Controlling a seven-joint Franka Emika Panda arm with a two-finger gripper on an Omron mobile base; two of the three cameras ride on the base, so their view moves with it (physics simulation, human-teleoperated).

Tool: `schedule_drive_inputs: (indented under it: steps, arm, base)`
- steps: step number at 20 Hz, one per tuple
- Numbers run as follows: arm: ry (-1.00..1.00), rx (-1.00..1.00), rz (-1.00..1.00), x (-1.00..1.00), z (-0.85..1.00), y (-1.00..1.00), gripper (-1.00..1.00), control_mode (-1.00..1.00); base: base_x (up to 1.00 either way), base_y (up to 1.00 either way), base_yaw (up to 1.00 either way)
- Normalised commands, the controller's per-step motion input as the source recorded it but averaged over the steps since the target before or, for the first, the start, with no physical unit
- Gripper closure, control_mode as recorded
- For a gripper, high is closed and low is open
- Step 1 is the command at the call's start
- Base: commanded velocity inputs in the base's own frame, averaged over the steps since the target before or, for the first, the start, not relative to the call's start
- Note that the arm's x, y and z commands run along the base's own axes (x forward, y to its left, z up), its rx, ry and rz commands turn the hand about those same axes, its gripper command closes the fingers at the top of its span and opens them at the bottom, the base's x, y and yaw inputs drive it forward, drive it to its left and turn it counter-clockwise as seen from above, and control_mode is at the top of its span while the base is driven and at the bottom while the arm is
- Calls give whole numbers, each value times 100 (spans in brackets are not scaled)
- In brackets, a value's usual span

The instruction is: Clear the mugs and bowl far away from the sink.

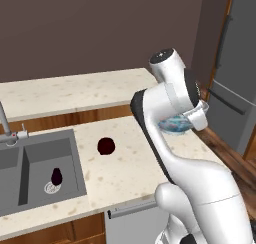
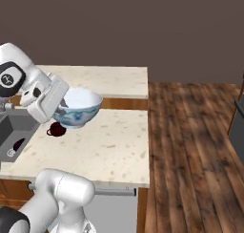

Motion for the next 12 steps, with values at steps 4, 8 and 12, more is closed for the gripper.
schedule_drive_inputs:
  steps: [4, 8, 12]
  arm:
    - [-39, -5, 2, -9, 0, 3, 100, -100]
    - [-22, 0, 6, -16, 0, 0, 100, -100]
    - [-3, 0, 1, -38, 1, 0, 100, -100]
  base:
    - [0, 0, 0]
    - [0, 0, 0]
    - [0, 0, 0]
